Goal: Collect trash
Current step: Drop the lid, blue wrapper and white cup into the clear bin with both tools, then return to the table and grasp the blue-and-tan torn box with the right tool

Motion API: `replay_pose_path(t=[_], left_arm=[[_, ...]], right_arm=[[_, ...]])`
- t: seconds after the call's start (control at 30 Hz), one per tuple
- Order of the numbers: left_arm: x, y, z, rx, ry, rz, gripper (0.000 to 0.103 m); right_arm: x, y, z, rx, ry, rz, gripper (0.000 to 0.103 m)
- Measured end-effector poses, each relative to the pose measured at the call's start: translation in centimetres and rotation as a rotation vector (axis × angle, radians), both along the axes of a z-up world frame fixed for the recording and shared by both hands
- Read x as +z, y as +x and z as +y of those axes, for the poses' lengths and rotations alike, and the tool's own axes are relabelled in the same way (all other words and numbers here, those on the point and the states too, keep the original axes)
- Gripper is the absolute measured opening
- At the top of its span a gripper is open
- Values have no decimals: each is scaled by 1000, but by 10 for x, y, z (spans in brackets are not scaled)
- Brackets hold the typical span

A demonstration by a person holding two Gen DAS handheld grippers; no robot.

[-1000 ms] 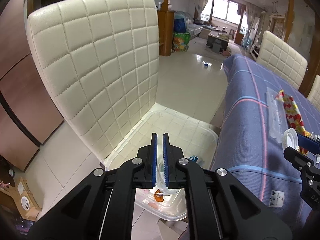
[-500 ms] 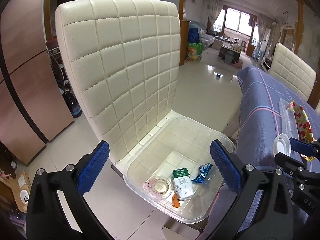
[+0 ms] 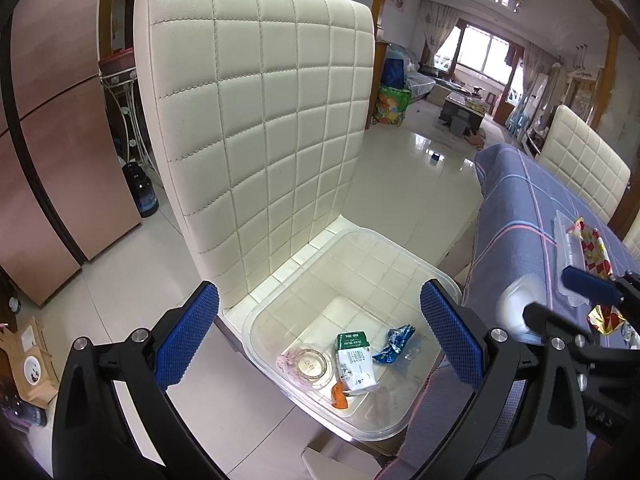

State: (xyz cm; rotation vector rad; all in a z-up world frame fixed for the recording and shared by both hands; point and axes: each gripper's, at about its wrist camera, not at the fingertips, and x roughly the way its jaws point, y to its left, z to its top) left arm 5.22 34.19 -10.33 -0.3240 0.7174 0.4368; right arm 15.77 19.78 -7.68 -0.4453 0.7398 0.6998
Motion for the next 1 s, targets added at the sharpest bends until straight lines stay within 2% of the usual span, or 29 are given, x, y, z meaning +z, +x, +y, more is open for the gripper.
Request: replay_pose_path(t=[0.13,0.27,0.43,0.73,1.0], left_arm=[[2,-1,-2,-5,-10,-5,99],[6,-1,-9,-21,3,-6,99],[10,-3,-22,-50,1,-9,99],[26,-2,-64,-143,37,-19,99],[43,-1,-113,-242,65,-34,99]], right_arm=[[4,3,-6,-21,20,-12,70],[3,9,-15,-41,43,48,70],[7,8,-28,-71,54,49,70],[23,6,-70,-150,104,44,70],[32,3,-126,-248,139,39,70]])
